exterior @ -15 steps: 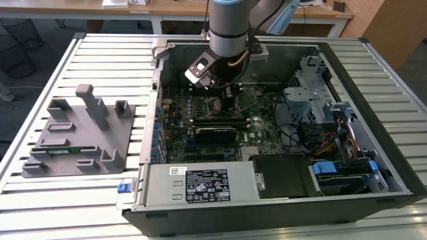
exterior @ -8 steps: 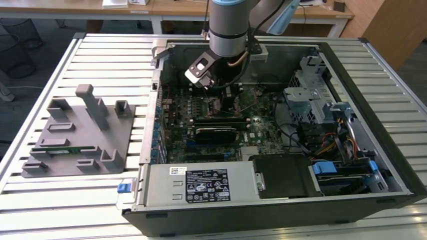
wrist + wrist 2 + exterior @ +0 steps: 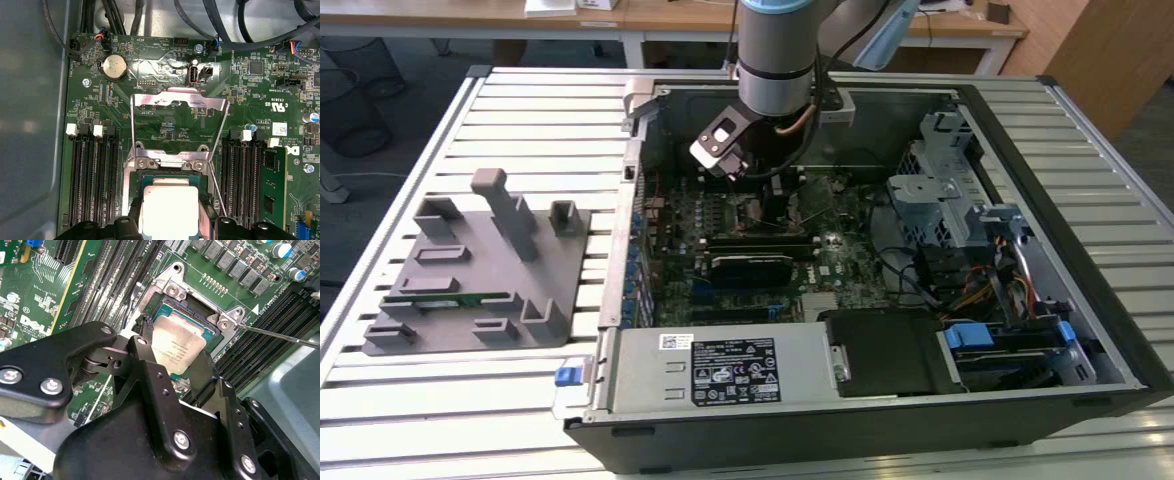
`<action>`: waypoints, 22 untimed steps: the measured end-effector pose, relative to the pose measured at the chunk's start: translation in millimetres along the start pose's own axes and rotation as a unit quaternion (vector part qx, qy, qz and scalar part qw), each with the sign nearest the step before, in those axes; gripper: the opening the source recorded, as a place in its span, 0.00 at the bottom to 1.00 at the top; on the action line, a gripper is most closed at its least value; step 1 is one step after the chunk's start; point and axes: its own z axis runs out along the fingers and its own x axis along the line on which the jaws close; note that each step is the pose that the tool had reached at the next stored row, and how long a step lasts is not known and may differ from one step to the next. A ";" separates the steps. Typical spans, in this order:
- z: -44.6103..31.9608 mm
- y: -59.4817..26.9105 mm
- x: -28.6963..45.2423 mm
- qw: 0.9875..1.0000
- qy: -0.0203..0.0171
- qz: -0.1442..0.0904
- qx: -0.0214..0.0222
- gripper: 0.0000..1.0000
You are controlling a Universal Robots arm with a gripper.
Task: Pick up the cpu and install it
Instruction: 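Place the cpu into insertion slot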
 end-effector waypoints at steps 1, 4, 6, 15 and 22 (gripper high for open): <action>0.2 0.0 0.2 1.000 0.000 0.000 0.000 0.53; 0.8 0.0 1.0 1.000 0.000 0.000 0.000 0.53; 1.2 0.0 1.8 1.000 0.000 0.001 0.000 0.53; 4.1 -0.2 2.4 1.000 0.000 0.001 0.000 0.53; 4.3 -0.4 2.5 1.000 0.000 0.002 0.000 0.53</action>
